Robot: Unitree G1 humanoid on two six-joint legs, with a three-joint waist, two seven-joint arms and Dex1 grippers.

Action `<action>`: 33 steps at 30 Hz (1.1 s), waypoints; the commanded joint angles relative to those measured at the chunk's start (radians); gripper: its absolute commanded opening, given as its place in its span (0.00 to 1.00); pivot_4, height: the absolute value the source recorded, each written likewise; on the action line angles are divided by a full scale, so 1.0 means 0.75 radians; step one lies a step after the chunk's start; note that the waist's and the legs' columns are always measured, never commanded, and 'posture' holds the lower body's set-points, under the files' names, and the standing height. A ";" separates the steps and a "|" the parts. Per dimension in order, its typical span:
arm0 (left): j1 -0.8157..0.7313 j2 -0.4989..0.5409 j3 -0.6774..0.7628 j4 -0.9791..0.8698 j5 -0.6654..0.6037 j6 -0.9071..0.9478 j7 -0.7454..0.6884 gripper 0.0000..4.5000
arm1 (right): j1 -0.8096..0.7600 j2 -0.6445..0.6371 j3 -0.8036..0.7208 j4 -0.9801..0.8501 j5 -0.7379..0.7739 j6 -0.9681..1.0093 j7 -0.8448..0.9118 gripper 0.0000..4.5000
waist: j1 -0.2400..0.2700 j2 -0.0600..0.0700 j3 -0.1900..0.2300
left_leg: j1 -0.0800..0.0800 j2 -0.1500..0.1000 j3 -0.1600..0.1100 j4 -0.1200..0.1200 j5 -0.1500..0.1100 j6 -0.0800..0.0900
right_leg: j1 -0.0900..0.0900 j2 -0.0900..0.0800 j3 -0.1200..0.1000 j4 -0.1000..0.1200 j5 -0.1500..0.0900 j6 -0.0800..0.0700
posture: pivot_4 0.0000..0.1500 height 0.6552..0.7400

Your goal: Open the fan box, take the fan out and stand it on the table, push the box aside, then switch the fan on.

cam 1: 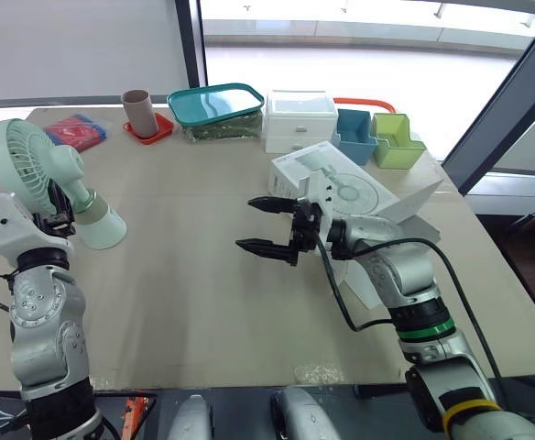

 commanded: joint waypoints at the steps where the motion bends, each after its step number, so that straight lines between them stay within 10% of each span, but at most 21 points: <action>1: -0.023 0.016 0.027 -0.033 -0.010 -0.027 0.003 0.69 | 0.000 -0.008 -0.010 -0.061 0.000 -0.008 -0.005 1.00 | 0.000 0.000 0.000 | 0.000 0.000 0.000 0.000 0.000 0.000 | 0.000 0.000 0.000 0.000 0.000 0.000 | 1.00 1.00; 6: -0.030 0.019 0.027 -0.027 -0.014 -0.021 0.002 0.36 | 0.001 -0.004 -0.010 -0.062 -0.007 -0.008 -0.007 1.00 | 0.000 0.000 0.000 | 0.000 0.000 0.000 0.000 0.000 0.000 | 0.000 0.000 0.000 0.000 0.000 0.000 | 1.00 1.00; 33: 0.113 0.050 -0.182 -0.416 -0.187 0.062 -0.253 0.36 | -0.092 0.045 -0.029 0.063 -0.047 -0.024 -0.092 1.00 | 0.000 -0.001 0.000 | -0.003 0.000 -0.002 0.000 0.000 -0.001 | -0.002 0.000 -0.002 -0.001 0.000 0.000 | 1.00 1.00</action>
